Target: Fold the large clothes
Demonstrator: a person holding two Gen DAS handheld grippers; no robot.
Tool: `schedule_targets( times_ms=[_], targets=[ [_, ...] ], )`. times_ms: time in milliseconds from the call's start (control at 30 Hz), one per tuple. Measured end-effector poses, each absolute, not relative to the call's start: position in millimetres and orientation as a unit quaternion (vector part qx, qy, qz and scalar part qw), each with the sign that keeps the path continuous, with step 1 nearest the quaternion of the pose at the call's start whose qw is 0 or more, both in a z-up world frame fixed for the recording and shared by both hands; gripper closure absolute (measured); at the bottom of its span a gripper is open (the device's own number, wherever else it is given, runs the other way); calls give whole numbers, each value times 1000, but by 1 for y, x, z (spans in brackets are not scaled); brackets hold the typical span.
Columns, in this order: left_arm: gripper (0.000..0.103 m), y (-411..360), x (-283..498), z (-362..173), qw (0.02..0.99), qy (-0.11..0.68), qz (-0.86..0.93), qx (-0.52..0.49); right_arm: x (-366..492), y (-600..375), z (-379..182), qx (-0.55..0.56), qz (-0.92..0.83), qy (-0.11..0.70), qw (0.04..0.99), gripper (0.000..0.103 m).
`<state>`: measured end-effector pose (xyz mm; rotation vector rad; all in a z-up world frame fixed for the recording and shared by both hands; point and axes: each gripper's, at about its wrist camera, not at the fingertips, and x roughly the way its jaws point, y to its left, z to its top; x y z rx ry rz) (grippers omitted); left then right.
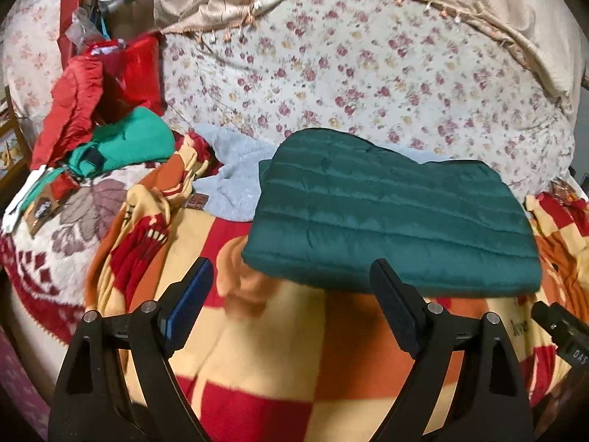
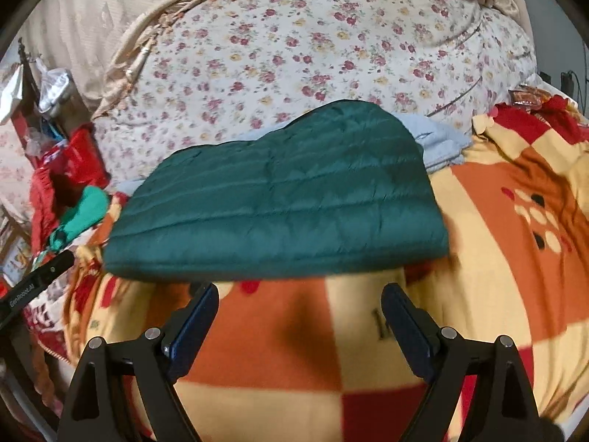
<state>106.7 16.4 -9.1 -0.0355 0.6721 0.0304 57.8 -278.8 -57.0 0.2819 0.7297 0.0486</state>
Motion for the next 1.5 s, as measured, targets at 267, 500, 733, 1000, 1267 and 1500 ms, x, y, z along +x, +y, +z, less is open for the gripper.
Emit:
schedule_targets(
  times_ms=[267,500,733,1000,1267,1500],
  targets=[
    [16,15,34,22,963,267,27,-28,23,-262,-42,148,36,348,925,15],
    [15,17,-17,53,977,204,53,-20,1,-239,-27,118,42,332,935,15],
    [15,20,-47,73,985,164,52,-21,-18,-229,-7,105,45,312,943,15],
    [8,19,-71,86,989,143,30,-22,-33,-217,5,84,37,294,951,15],
    [1,18,-85,90,992,108,61,-15,-34,-214,5,79,29,296,952,15],
    [1,19,-75,84,987,144,65,-6,-34,-218,3,86,21,306,948,15]
  ],
)
